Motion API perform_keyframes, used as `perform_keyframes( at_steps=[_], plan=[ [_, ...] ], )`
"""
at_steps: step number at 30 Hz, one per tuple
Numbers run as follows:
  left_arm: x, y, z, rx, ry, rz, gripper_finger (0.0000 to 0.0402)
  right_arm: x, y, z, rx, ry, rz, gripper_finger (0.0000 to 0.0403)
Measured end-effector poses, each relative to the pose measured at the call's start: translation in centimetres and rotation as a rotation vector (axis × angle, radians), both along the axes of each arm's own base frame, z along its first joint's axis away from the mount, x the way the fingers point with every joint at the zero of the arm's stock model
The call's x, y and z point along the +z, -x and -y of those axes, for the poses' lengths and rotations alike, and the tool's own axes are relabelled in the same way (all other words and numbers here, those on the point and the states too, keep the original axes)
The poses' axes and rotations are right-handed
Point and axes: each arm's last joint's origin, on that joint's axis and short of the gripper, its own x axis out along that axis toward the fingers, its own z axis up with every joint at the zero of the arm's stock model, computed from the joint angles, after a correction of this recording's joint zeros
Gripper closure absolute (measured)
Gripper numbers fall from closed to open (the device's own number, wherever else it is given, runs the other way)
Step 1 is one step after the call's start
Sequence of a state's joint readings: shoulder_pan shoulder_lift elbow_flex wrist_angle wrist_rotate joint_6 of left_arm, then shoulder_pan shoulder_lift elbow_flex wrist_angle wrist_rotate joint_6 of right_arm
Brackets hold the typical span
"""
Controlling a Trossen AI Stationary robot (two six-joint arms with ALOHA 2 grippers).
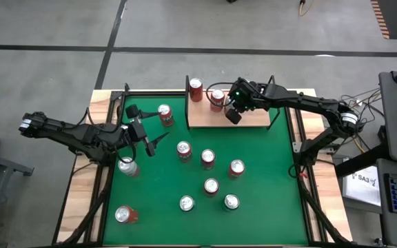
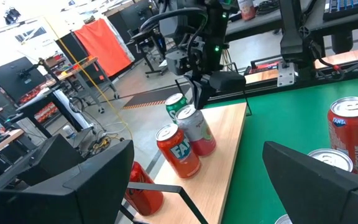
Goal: Place canned beverage on shelf
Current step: Put the pink-white soda can on the shelf
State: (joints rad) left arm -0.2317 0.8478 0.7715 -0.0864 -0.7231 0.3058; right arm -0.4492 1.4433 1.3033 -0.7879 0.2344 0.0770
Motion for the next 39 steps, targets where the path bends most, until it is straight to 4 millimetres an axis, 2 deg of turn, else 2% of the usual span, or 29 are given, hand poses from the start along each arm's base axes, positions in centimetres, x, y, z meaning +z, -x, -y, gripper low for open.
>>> perform_keyframes(
  at_steps=[5,22,39],
  plan=[
    [0.0,0.0,0.0,0.000,0.000,0.000,0.0061,-0.5,0.1,-0.2,0.020,-0.049,-0.033,0.0394],
    [0.0,0.0,0.0,0.000,0.000,0.000,0.0061,-0.2,0.2,0.8,0.003,-0.009,0.000,0.0394],
    [0.0,0.0,0.0,0.000,0.000,0.000,0.0061,-0.2,0.2,0.9,0.015,-0.027,0.015,0.0394]
  ],
)
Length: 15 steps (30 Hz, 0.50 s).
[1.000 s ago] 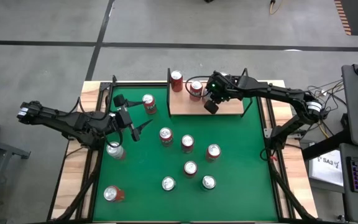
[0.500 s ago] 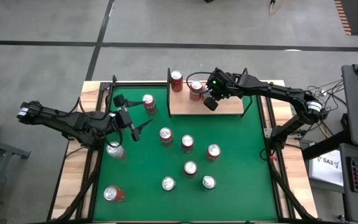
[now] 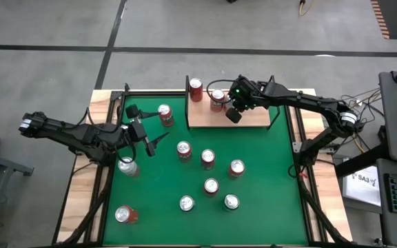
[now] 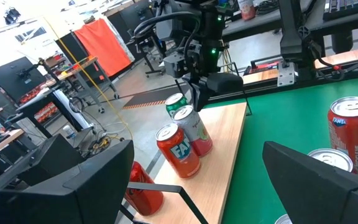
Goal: Place canned beverage on shelf
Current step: Put the pink-white soda can on the shelf
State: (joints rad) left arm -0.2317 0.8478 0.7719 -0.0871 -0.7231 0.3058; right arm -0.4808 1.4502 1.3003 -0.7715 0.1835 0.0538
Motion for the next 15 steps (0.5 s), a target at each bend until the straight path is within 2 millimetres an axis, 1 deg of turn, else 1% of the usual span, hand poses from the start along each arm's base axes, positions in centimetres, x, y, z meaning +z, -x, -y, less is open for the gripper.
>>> perform_keyframes(
  at_steps=[4,8,15],
  plan=[
    [0.0,0.0,0.0,0.000,0.000,0.000,0.0061,0.0,0.1,0.1,-0.003,0.001,-0.001,0.0394],
    [0.0,0.0,0.0,0.000,0.000,0.000,0.0061,-0.5,-0.2,0.3,0.000,-0.008,-0.014,0.0394],
    [0.0,0.0,0.0,0.000,0.000,-0.002,0.0061,-3.0,-1.4,0.8,0.031,-0.057,-0.087,0.0394]
  ],
)
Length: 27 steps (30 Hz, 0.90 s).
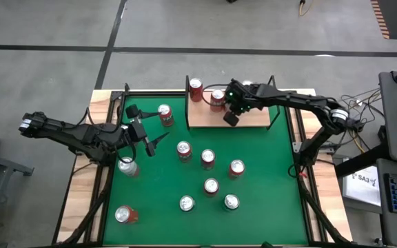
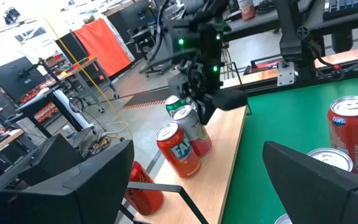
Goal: Place canned beverage on shelf
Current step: Put the pink-white soda can on the shelf, then put the red soda can on the shelf aligned with the other red soda can
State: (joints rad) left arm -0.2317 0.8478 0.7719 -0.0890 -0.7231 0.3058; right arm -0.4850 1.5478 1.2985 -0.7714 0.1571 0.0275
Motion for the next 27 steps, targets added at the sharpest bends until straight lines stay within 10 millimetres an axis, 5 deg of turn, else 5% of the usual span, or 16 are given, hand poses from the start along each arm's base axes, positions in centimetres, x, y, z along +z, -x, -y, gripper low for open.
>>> perform_keyframes(
  at_steps=[11,19,27],
  plan=[
    [0.0,0.0,0.0,0.000,-0.001,-0.002,0.0061,-0.9,-0.2,0.1,-0.001,-0.022,-0.039,0.0394],
    [-0.1,0.0,0.0,-0.015,0.008,-0.011,0.0061,2.0,0.9,-1.7,-0.016,-0.017,0.043,0.0394],
    [-1.3,-0.3,0.4,-0.119,0.140,-0.054,0.0061,5.7,2.0,-5.6,0.000,-0.014,0.199,0.0394]
  ],
)
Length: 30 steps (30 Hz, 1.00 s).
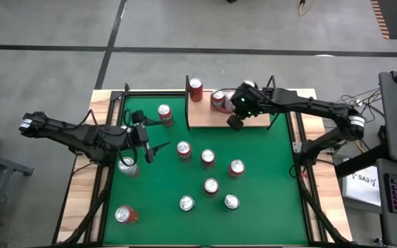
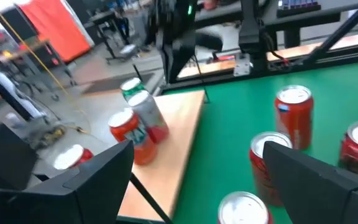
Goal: Place canned beverage on shelf
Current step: Put the red soda can on the shelf aligned with the other red soda can
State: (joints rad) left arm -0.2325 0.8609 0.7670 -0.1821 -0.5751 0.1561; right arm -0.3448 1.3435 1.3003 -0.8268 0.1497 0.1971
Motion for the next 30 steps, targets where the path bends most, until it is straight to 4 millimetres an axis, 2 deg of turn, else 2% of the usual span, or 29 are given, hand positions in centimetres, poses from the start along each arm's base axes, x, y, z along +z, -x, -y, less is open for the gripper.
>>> perform_keyframes(
  at_steps=[9,14,21,30],
  plan=[
    [-1.4,-1.0,0.5,-0.044,0.166,-0.054,0.0061,2.0,0.2,-5.5,0.101,0.047,0.087,0.0394],
    [-2.3,-1.8,0.7,-0.020,0.231,-0.085,0.0061,2.2,-0.1,-8.5,0.138,0.115,0.090,0.0394],
    [-3.6,-3.0,1.3,-0.074,0.339,-0.141,0.0061,2.3,-0.2,-12.7,0.176,0.179,0.131,0.0394],
    [-5.6,-4.4,2.6,-0.087,0.362,-0.233,0.0061,1.4,-0.4,-17.2,0.231,0.271,0.263,0.0394]
  ],
)
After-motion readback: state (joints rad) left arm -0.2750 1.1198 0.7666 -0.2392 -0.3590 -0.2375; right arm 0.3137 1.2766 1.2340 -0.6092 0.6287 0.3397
